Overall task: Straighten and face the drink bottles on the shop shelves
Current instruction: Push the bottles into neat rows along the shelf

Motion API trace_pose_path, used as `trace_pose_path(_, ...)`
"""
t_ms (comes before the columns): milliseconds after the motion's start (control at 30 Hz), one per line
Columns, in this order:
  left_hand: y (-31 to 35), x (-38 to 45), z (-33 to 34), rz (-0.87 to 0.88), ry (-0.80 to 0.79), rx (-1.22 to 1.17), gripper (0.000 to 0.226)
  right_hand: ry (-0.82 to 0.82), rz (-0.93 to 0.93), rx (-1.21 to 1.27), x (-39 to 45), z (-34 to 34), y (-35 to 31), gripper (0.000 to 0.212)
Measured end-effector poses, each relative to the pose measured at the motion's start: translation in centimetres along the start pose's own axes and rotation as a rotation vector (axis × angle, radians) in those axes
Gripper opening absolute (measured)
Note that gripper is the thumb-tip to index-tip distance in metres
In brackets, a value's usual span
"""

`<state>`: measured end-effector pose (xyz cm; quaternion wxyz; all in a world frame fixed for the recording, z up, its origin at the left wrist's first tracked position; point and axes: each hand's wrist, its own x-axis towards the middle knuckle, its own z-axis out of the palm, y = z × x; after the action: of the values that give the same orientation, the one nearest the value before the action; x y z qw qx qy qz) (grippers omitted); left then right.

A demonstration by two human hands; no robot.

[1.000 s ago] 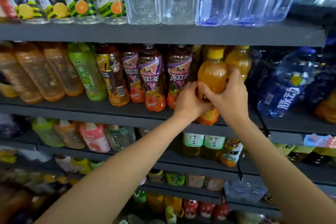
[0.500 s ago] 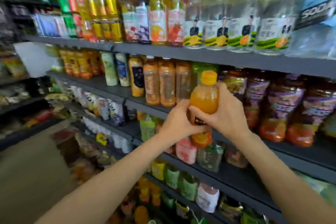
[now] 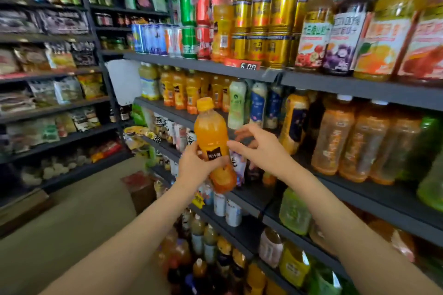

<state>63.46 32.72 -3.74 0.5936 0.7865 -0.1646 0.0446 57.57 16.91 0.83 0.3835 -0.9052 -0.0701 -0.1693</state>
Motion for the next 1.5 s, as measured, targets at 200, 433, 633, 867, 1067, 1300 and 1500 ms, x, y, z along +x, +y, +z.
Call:
trace_pose_path(200, -4.9, 10.7, -4.5, 0.014, 0.043, 0.126, 0.059, -0.214, 0.014, -0.089, 11.7, 6.4, 3.3, 0.065)
trace_pose_path(433, -5.7, 23.4, -7.0, 0.124, -0.033, 0.192, 0.049, -0.033, 0.016, 0.034, 23.8, 11.0, 4.5, 0.056)
trace_pose_path(633, -8.9, 32.3, -5.8, 0.164, -0.200, 0.150, 0.049, 0.120, 0.219, -0.176, 30.2, 13.8, 8.3, 0.054)
trace_pose_path(867, -11.1, 41.2, -4.7, 0.013, -0.498, -0.078, 0.034, 0.309, 0.544, -0.352, 35.9, 15.6, 12.2, 0.058)
trace_pose_path(1067, -15.8, 46.6, -7.1, -0.025, -0.414, -0.047, 0.016, 0.440, 0.743, -0.347, 42.0, 16.9, 14.2, 0.058)
trace_pose_path(1300, -17.8, 47.2, -7.4, 0.101, -0.397, 0.020, 0.018, 0.469, 0.776, -0.221, 43.7, 17.5, 14.2, 0.055)
trace_pose_path(1500, -15.2, 43.2, -3.9, 0.246, -0.429, 0.023, 0.020, 0.269, 0.772, -0.012, 36.8, 14.7, 12.4, 0.031)
